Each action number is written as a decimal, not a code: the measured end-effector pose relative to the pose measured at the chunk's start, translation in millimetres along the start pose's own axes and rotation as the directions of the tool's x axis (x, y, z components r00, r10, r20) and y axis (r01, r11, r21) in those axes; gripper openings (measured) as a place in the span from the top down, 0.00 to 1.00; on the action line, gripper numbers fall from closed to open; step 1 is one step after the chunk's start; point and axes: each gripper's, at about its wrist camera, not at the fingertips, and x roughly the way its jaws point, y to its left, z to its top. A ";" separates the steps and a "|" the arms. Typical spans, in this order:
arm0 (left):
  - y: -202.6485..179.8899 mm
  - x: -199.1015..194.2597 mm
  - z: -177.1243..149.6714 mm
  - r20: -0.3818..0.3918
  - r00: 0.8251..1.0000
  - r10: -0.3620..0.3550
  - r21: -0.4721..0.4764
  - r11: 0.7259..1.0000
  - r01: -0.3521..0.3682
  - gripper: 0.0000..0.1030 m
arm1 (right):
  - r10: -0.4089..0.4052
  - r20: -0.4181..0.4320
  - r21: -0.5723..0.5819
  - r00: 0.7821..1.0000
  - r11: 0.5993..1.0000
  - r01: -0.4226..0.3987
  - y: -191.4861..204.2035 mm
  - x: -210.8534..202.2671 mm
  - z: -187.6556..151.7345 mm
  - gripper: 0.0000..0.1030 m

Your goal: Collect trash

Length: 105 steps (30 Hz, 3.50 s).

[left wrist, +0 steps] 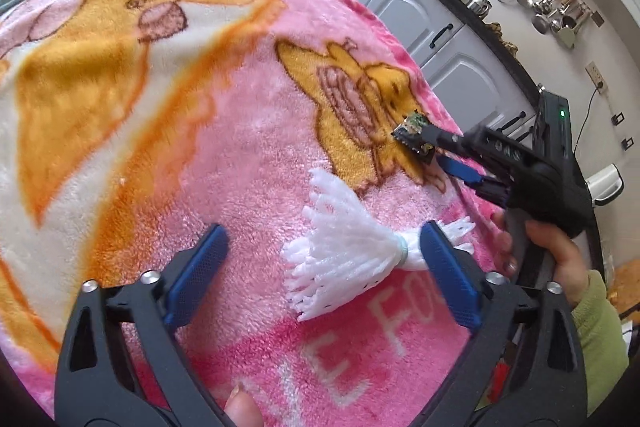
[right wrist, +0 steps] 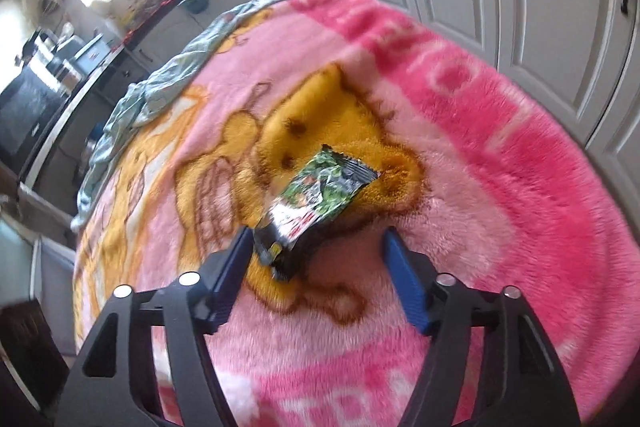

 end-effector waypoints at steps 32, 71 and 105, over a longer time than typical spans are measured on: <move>-140.9 -17.0 -0.6 0.036 0.988 -0.152 0.337 0.932 0.131 0.92 | -0.039 0.307 -0.177 0.951 0.979 0.097 -26.2 -177.7 -29.6 0.91; -393.5 104.8 -104.0 -0.183 0.963 -0.199 0.701 0.660 0.270 0.54 | -0.427 0.385 0.227 0.818 0.903 0.365 -248.4 -315.3 -158.3 0.59; -260.1 -76.9 -115.3 0.257 0.932 -0.257 0.611 0.790 0.049 0.11 | -0.506 0.693 0.224 0.513 0.828 0.514 -49.6 -371.8 -281.8 0.06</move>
